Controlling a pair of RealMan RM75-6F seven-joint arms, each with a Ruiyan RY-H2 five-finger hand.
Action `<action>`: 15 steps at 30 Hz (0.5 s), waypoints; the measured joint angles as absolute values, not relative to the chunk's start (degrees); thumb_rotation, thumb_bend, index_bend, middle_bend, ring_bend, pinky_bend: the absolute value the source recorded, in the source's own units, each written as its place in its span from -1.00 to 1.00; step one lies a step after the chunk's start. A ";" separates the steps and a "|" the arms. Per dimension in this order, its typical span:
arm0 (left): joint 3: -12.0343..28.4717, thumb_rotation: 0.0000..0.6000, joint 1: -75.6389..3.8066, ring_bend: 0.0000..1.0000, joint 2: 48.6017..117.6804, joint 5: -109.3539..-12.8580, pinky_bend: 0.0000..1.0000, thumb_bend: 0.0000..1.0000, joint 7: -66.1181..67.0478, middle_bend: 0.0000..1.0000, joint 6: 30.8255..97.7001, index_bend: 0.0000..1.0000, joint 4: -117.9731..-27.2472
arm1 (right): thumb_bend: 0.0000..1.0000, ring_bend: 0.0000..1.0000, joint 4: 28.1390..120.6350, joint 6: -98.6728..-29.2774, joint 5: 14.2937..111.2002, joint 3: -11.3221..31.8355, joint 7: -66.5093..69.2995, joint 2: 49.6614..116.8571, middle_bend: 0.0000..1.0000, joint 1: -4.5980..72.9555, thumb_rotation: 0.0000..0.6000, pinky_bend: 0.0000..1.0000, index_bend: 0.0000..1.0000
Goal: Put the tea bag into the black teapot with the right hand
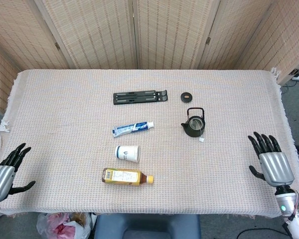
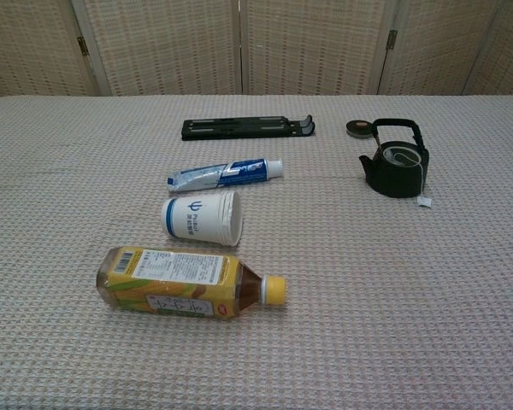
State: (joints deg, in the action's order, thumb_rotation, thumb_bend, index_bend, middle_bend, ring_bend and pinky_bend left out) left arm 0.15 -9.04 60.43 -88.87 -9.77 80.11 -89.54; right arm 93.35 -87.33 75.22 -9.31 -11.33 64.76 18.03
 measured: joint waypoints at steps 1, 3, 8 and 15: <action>0.18 1.00 -9.05 -0.77 60.50 -88.75 -0.36 -0.54 -9.68 -1.00 80.06 -1.00 -89.50 | -0.64 -1.00 92.60 -87.83 75.52 -9.11 -11.21 65.28 -1.00 17.20 1.00 -1.00 -1.00; 0.22 1.00 -9.10 -0.77 60.62 -88.66 -0.36 -0.54 -9.38 -1.00 80.02 -1.00 -89.50 | -0.64 -1.00 91.77 -88.01 76.21 -8.74 -11.21 65.85 -1.00 15.91 1.00 -1.00 -1.00; 0.23 1.00 -9.13 -0.77 60.99 -88.81 -0.36 -0.54 -8.35 -1.00 80.20 -1.00 -89.44 | -0.63 -1.00 91.77 -86.37 76.77 -7.66 -10.51 65.34 -1.00 15.29 1.00 -1.00 -1.00; -0.04 1.00 -9.02 -0.77 61.69 -89.23 -0.36 -0.54 -6.18 -1.00 80.49 -1.00 -89.08 | -0.59 -1.00 92.88 -84.56 76.87 -5.96 -8.61 63.65 -1.00 13.96 1.00 -1.00 -1.00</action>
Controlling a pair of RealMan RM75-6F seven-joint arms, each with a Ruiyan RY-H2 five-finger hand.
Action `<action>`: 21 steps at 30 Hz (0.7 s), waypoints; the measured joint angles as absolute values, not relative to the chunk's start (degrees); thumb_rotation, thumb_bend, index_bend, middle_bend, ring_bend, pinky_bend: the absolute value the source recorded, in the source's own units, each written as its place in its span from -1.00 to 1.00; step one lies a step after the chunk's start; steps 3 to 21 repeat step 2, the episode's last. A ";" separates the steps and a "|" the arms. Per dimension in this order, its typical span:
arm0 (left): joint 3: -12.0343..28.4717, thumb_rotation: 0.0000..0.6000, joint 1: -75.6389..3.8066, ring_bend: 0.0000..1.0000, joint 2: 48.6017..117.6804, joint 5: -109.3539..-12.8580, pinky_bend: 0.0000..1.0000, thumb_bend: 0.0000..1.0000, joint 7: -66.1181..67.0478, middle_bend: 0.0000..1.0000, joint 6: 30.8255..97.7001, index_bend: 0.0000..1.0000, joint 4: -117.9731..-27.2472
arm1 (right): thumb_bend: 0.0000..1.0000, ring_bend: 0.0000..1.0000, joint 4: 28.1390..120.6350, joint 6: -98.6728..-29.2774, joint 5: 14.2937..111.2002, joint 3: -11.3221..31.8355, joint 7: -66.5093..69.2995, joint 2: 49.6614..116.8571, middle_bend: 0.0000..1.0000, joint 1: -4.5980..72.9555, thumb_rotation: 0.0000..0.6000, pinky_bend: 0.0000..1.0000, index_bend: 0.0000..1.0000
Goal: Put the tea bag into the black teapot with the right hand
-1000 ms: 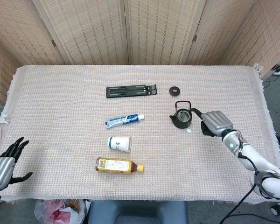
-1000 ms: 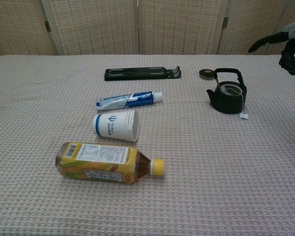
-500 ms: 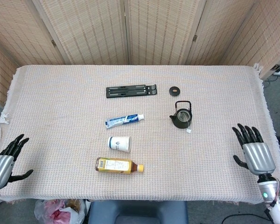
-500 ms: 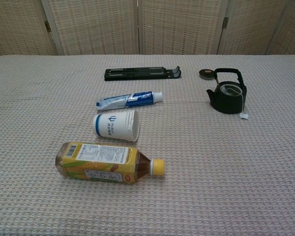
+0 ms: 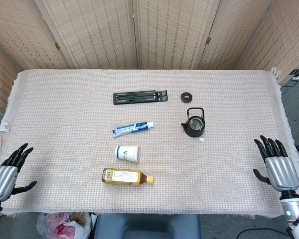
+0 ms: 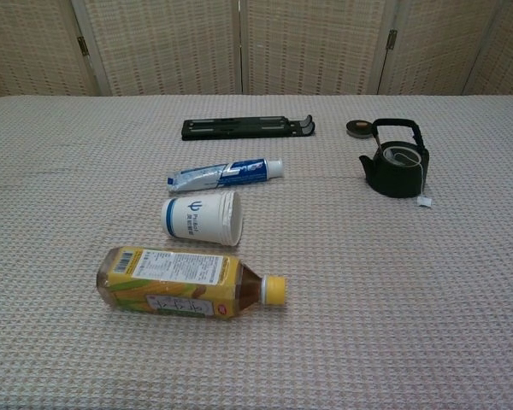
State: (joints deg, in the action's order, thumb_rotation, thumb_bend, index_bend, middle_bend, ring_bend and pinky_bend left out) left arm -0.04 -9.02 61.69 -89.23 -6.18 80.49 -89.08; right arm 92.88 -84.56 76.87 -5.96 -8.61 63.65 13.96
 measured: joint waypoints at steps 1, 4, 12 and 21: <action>-0.06 1.00 -8.98 -0.77 61.77 -89.10 -0.36 -0.54 -5.87 -1.00 80.44 -1.00 -89.04 | -0.59 -1.00 93.04 -84.25 76.94 -5.72 -8.33 63.40 -1.00 13.80 1.00 -1.00 -1.00; -0.08 1.00 -8.95 -0.77 61.79 -88.75 -0.36 -0.54 -5.72 -1.00 80.26 -1.00 -89.05 | -0.58 -1.00 93.16 -83.99 77.03 -5.48 -8.13 63.27 -1.00 13.67 1.00 -1.00 -1.00; -0.08 1.00 -8.95 -0.77 61.79 -88.75 -0.36 -0.54 -5.72 -1.00 80.26 -1.00 -89.05 | -0.58 -1.00 93.16 -83.99 77.03 -5.48 -8.13 63.27 -1.00 13.67 1.00 -1.00 -1.00; -0.08 1.00 -8.95 -0.77 61.79 -88.75 -0.36 -0.54 -5.72 -1.00 80.26 -1.00 -89.05 | -0.58 -1.00 93.16 -83.99 77.03 -5.48 -8.13 63.27 -1.00 13.67 1.00 -1.00 -1.00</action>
